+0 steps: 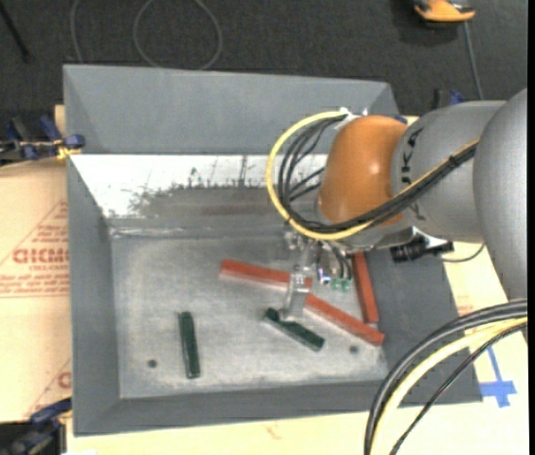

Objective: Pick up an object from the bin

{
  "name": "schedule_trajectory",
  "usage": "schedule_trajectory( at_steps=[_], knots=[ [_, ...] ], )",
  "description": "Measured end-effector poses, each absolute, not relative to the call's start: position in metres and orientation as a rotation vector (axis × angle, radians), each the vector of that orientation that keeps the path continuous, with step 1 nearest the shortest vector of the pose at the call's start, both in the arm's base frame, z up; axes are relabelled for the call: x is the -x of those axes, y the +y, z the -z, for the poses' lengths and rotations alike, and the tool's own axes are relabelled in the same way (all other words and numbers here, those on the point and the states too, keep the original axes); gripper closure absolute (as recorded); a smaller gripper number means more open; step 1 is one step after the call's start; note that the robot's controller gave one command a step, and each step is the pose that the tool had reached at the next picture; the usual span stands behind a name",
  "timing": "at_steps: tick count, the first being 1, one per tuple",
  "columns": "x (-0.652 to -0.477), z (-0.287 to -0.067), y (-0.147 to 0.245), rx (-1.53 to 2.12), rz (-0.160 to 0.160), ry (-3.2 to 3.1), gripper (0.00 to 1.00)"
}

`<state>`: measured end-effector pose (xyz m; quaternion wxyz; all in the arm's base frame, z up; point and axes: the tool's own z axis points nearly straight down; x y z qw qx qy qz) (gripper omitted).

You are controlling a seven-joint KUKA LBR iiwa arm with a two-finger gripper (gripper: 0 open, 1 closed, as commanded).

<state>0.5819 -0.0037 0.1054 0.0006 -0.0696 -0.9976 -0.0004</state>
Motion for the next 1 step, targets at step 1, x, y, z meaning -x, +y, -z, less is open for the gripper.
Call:
schedule_trajectory(
  at_steps=[1],
  knots=[
    [-0.5703,-0.0703,-0.0044,0.649,0.001,-3.069,0.0]
  ],
)
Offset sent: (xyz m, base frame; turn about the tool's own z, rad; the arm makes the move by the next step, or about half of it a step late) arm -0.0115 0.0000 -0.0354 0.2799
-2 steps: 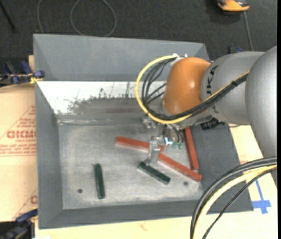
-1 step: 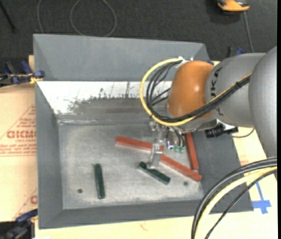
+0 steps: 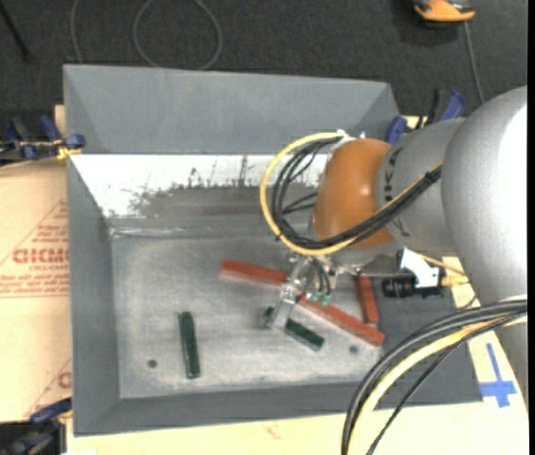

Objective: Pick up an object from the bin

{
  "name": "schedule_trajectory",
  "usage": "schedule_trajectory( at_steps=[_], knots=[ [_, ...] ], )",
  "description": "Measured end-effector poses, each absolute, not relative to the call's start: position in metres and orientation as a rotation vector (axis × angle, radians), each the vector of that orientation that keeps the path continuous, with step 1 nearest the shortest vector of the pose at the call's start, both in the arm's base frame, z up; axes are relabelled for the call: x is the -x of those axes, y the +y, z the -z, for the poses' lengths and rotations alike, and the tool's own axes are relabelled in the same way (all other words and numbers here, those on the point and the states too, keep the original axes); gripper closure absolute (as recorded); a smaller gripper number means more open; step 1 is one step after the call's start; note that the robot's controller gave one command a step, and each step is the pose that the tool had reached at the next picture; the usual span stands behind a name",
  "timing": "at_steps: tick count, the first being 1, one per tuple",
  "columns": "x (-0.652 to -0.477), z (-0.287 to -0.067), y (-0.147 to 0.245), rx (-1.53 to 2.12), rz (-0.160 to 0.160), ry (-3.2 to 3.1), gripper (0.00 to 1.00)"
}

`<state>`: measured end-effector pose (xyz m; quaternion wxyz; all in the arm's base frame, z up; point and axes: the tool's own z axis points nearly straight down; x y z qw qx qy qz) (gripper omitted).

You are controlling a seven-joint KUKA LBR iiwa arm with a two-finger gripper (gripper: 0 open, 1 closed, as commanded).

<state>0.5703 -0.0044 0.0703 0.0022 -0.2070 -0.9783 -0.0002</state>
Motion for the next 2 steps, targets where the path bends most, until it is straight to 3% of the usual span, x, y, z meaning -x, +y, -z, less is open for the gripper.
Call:
schedule_trajectory(
  at_steps=[1,2],
  knots=[
    [-0.571,-0.0715,-0.0056,0.643,-0.002,-3.073,0.0],
    [-0.5723,-0.0748,-0.0051,0.639,0.001,-3.077,1.0]
  ],
)
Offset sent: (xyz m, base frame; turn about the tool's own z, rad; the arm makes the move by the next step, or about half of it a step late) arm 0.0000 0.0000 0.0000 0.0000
